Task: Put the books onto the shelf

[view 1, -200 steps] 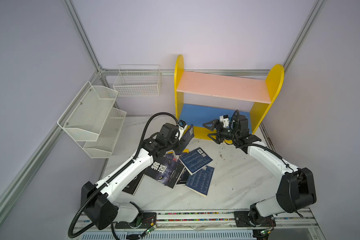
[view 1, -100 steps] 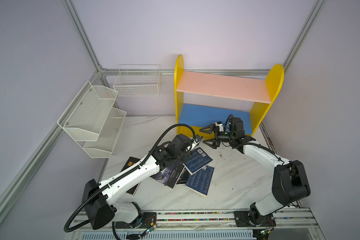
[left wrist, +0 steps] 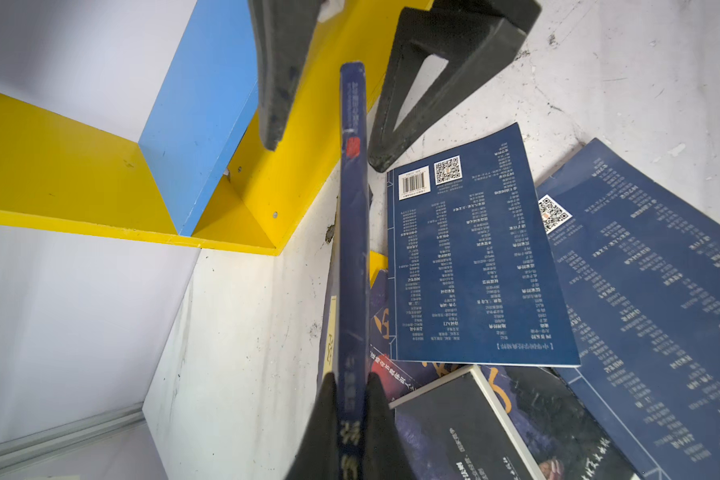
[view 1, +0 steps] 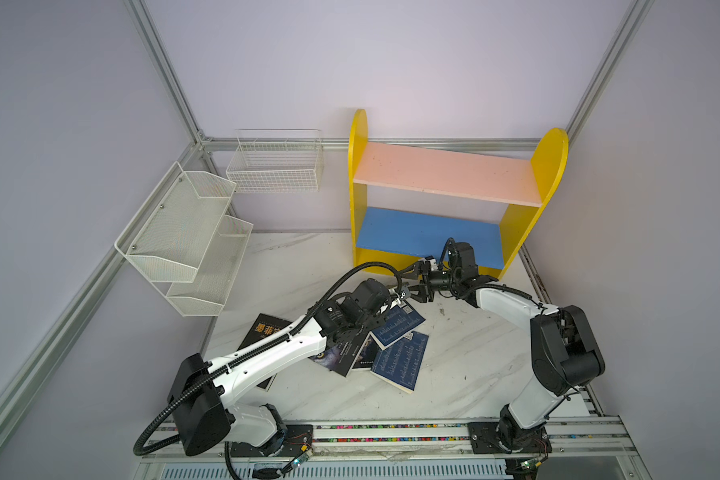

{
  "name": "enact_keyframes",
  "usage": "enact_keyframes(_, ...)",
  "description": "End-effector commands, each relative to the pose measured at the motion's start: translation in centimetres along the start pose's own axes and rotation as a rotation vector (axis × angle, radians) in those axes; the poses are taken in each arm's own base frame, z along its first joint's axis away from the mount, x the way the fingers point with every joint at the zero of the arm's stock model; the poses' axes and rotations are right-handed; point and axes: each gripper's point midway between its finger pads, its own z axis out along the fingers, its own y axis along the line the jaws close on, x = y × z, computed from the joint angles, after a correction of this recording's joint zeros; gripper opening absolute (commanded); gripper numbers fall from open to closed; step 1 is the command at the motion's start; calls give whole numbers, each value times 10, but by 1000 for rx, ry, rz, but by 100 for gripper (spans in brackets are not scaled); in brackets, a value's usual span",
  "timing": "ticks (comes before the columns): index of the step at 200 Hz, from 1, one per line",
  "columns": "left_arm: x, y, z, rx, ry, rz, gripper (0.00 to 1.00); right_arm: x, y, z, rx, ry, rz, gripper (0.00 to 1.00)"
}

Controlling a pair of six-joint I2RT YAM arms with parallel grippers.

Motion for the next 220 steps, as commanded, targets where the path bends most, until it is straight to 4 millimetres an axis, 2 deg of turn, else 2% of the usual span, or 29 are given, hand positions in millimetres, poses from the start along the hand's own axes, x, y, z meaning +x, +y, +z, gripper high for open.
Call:
enact_keyframes(1,-11,7,3,-60,-52,20,0,8,7,7,-37,44,5,52)
enact_keyframes(17,-12,5,5,-59,-56,22,0,8,11,10,-51,51,1,43)
enact_keyframes(37,-12,5,8,-68,-52,19,0,7,7,13,-45,54,16,27)
enact_keyframes(57,-13,8,9,-82,-53,-3,0,5,7,14,-61,56,24,17)
enact_keyframes(60,-13,8,10,-82,-53,-9,4,4,7,15,-64,53,24,16)
enact_keyframes(64,-14,7,10,-83,-55,-12,15,3,8,15,-68,50,22,14)
enact_keyframes(74,-14,11,9,-100,-53,-53,52,-1,13,16,-78,46,8,12)
enact_keyframes(88,-10,24,5,-153,-32,-181,71,-7,25,16,-97,34,-31,7)
enact_keyframes(100,-9,27,-2,-138,-27,-252,83,-12,34,16,-108,14,-60,4)
enact_keyframes(117,-10,29,-15,-85,-39,-360,92,-20,43,13,-123,-19,-84,2)
enact_keyframes(134,-10,34,-27,-24,-43,-497,99,-24,55,12,-147,-39,-114,2)
enact_keyframes(146,-8,40,-34,18,-50,-601,100,-25,69,10,-177,-44,-152,2)
enact_keyframes(171,-14,78,-61,80,-179,-879,100,-21,99,4,-205,-63,-264,3)
enact_keyframes(190,-19,123,-92,95,-345,-1080,100,-15,112,-1,-146,-96,-389,4)
enact_keyframes(220,-20,186,-144,136,-588,-1294,100,14,146,-4,-117,-119,-625,4)
